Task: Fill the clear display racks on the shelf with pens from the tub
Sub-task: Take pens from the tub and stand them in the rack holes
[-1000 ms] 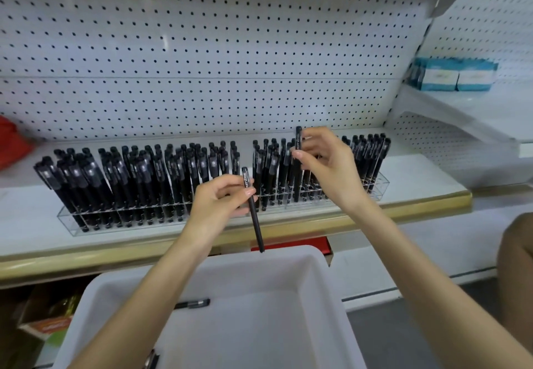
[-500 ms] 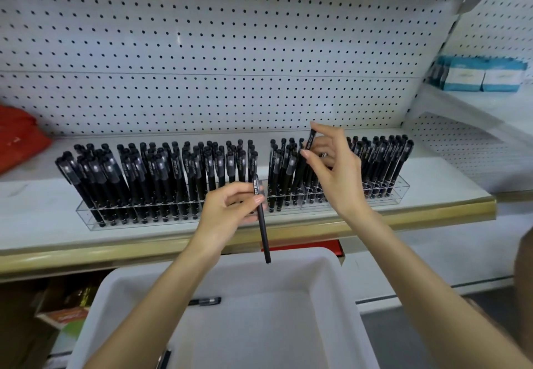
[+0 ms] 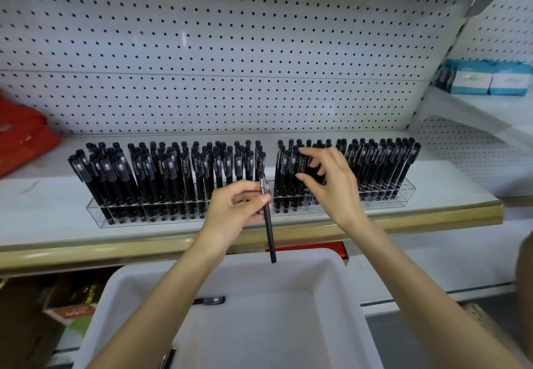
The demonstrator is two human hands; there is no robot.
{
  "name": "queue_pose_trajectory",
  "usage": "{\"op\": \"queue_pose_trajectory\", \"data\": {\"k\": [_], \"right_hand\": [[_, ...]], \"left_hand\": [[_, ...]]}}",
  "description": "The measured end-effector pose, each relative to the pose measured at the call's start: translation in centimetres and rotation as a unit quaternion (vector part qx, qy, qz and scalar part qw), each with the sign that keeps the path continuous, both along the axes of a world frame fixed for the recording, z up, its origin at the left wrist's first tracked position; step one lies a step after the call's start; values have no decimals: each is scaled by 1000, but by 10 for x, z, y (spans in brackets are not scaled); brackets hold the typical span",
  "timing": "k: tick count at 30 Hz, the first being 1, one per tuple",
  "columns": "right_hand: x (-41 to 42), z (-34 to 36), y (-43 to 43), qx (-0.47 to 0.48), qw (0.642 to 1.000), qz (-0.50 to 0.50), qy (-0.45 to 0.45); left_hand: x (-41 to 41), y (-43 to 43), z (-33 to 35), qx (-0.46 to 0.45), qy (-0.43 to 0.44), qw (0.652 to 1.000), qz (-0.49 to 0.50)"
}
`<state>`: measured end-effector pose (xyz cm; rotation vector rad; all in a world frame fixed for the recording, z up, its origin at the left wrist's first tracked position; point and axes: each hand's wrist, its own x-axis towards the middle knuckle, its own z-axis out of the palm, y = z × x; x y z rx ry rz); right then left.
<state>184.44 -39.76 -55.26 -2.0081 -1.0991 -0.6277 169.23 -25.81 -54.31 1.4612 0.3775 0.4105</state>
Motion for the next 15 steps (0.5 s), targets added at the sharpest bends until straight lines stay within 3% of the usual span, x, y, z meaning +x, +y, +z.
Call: {"op": "queue_pose_trajectory", "data": {"k": [6, 9, 11, 15], "right_hand": [[1, 4, -4, -8, 999, -1, 51], [-11, 13, -11, 68, 988, 29, 137], [-25, 20, -17, 111, 965, 79, 226], [-52, 19, -22, 73, 900, 181, 390]], "left_hand": [[0, -2, 0, 2, 5, 1000, 10], [0, -4, 3, -8, 8, 1000, 12], [0, -5, 6, -10, 5, 1000, 9], [2, -7, 11, -8, 5, 1000, -1]]}}
